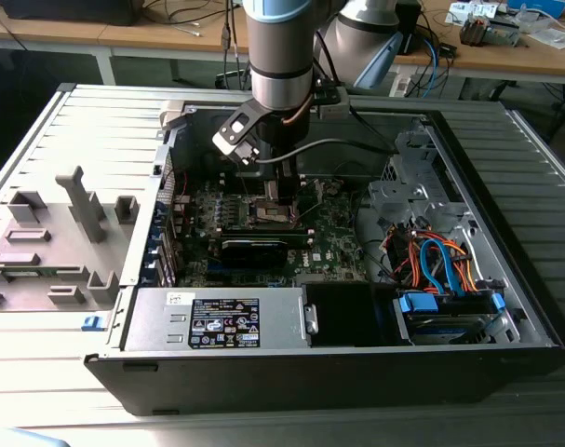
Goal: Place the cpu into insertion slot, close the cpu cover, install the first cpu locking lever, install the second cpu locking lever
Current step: 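Place the cpu into insertion slot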
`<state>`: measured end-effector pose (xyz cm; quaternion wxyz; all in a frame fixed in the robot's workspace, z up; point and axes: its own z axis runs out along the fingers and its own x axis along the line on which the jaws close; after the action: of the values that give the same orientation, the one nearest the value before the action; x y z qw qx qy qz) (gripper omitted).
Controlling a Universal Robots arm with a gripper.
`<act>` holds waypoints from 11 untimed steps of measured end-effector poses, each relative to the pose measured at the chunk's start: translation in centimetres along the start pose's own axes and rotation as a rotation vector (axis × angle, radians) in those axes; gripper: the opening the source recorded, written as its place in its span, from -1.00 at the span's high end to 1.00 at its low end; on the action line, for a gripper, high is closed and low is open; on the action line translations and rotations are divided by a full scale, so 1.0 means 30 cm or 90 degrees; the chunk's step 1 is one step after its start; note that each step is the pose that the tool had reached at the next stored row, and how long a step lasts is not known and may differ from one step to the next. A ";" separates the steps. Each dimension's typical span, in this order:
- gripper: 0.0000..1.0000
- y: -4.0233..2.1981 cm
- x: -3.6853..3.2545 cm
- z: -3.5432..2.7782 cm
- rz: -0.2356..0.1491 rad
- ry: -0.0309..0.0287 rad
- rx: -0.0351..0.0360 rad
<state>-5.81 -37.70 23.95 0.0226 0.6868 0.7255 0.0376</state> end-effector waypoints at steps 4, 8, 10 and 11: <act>-0.09 0.000 0.000 0.002 0.000 0.0000 0.0000; -0.09 -0.001 0.000 0.005 0.006 -0.0009 -0.0001; -0.09 -0.001 0.000 0.007 0.006 -0.0009 -0.0002; -0.09 -0.001 0.000 0.008 0.006 -0.0024 -0.0001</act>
<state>-5.83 -37.69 23.70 0.0238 0.6901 0.7224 0.0365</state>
